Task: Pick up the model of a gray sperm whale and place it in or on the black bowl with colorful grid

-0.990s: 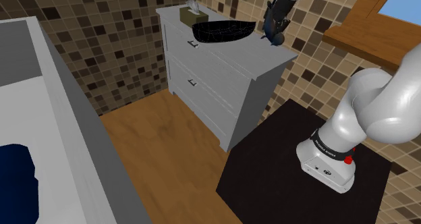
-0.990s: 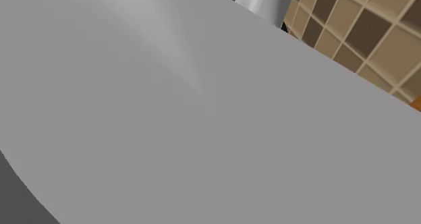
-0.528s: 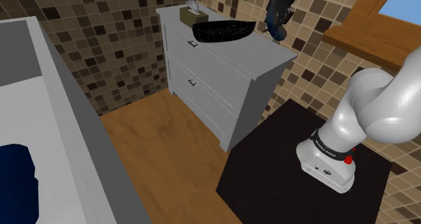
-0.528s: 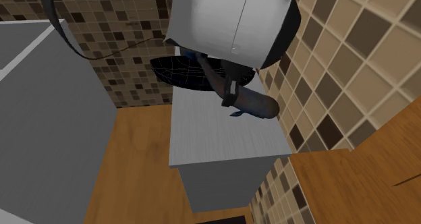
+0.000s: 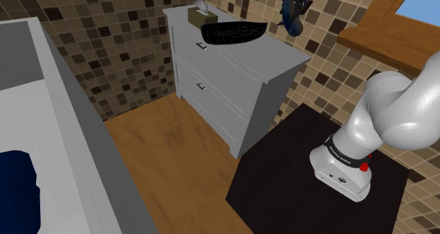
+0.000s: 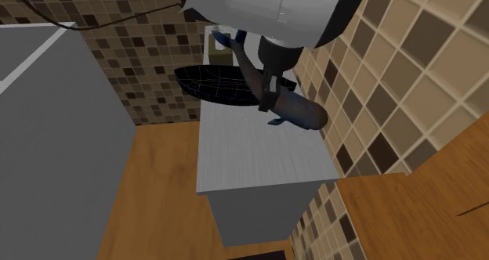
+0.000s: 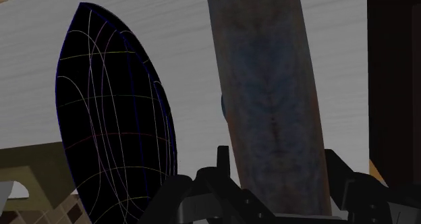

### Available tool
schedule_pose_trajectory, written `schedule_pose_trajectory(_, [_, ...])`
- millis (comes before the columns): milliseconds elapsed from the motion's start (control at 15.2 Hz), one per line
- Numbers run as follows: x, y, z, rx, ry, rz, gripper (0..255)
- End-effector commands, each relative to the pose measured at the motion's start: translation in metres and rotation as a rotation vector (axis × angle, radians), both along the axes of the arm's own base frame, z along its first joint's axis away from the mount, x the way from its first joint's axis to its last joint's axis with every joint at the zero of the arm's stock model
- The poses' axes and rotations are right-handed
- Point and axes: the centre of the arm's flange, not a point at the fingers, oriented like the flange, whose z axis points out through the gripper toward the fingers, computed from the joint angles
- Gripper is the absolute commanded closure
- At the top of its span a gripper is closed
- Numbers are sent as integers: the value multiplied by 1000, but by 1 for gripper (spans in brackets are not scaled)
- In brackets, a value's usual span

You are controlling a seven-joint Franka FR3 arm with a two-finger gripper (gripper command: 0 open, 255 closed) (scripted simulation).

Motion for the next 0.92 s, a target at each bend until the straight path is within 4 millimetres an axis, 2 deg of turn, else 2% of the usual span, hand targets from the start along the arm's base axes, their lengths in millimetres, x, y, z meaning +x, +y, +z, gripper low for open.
schedule_pose_trajectory(0, [1,0,10,0,-1,0,255])
schedule_pose_trajectory(198, [1,0,23,0,-1,0,255])
schedule_pose_trajectory(858, [129,30,10,0,-1,0,255])
